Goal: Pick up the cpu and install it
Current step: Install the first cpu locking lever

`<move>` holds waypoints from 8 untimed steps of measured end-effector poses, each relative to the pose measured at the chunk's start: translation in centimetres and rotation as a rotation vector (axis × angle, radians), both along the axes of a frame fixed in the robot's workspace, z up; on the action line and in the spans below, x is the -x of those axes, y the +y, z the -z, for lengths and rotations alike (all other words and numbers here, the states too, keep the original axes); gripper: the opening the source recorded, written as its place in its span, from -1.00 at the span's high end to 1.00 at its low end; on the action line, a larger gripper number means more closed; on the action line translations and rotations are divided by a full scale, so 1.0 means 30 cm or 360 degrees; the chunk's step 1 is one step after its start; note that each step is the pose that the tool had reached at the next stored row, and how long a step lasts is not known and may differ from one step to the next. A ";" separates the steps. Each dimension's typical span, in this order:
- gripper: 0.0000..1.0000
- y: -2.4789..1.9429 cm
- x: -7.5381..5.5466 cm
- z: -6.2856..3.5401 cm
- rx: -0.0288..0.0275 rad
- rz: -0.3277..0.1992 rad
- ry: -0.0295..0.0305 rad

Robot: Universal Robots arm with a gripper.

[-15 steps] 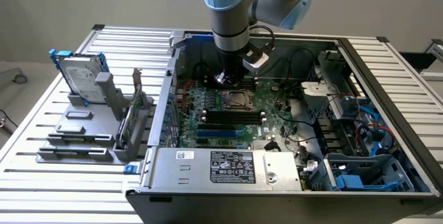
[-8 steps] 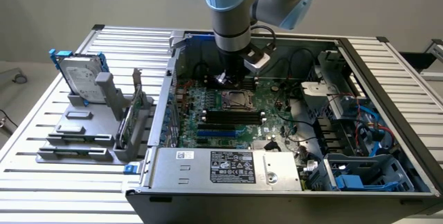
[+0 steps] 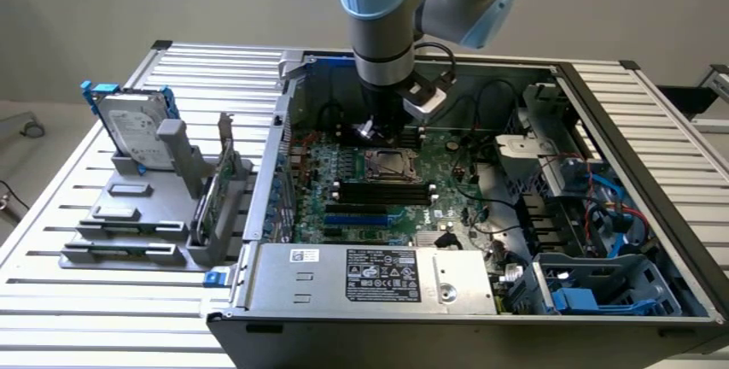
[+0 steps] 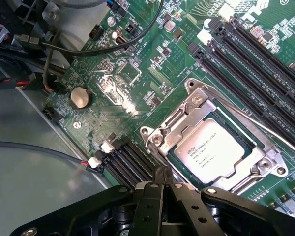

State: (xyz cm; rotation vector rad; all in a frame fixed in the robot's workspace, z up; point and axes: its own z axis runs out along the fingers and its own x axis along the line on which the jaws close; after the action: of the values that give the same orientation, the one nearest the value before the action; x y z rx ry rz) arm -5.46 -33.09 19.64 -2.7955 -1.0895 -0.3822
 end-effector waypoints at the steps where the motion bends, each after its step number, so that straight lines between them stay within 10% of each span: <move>1: 0.78 0.000 -0.001 0.000 0.00001 0.0000 0.00000; 8: 0.78 -0.003 -0.002 0.001 0.00003 0.0000 0.00002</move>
State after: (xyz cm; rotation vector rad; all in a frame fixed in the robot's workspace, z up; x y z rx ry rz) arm -5.39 -33.19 19.61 -2.7957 -1.0896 -0.3819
